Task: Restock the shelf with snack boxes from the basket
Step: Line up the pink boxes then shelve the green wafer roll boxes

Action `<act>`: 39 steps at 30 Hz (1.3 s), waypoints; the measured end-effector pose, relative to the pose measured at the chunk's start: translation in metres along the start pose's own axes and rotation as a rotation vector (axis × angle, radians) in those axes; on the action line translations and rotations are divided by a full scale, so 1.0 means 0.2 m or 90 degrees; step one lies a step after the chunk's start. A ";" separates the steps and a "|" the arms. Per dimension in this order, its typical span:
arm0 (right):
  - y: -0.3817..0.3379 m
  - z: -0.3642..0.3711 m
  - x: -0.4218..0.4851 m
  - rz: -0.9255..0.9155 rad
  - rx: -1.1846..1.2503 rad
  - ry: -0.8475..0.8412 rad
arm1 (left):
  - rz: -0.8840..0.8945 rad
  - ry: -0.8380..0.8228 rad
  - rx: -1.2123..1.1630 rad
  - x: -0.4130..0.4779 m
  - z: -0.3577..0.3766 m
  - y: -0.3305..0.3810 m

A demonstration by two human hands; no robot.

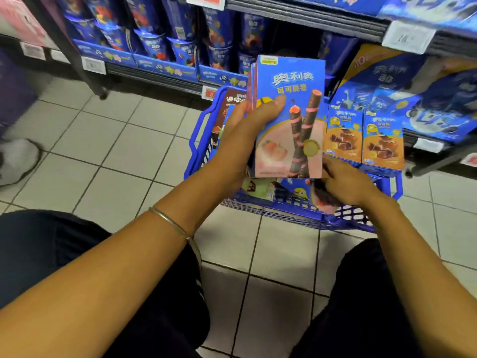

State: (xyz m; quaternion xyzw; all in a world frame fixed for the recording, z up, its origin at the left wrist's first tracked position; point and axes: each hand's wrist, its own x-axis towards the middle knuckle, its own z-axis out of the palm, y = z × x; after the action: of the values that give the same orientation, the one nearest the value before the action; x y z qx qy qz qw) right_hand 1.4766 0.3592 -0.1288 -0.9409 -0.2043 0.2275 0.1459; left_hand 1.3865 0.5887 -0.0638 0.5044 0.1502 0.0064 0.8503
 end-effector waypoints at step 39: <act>-3.03 -2.88 -1.36 -0.163 0.831 0.078 | 0.183 0.171 0.097 -1.14 0.62 3.54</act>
State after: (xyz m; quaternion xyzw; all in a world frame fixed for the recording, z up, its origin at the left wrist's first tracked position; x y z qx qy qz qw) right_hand 1.3442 0.6615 0.6845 -0.6391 -0.1264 0.2313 0.7225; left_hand 1.3002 0.7938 0.6573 0.5780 0.1885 0.1835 0.7725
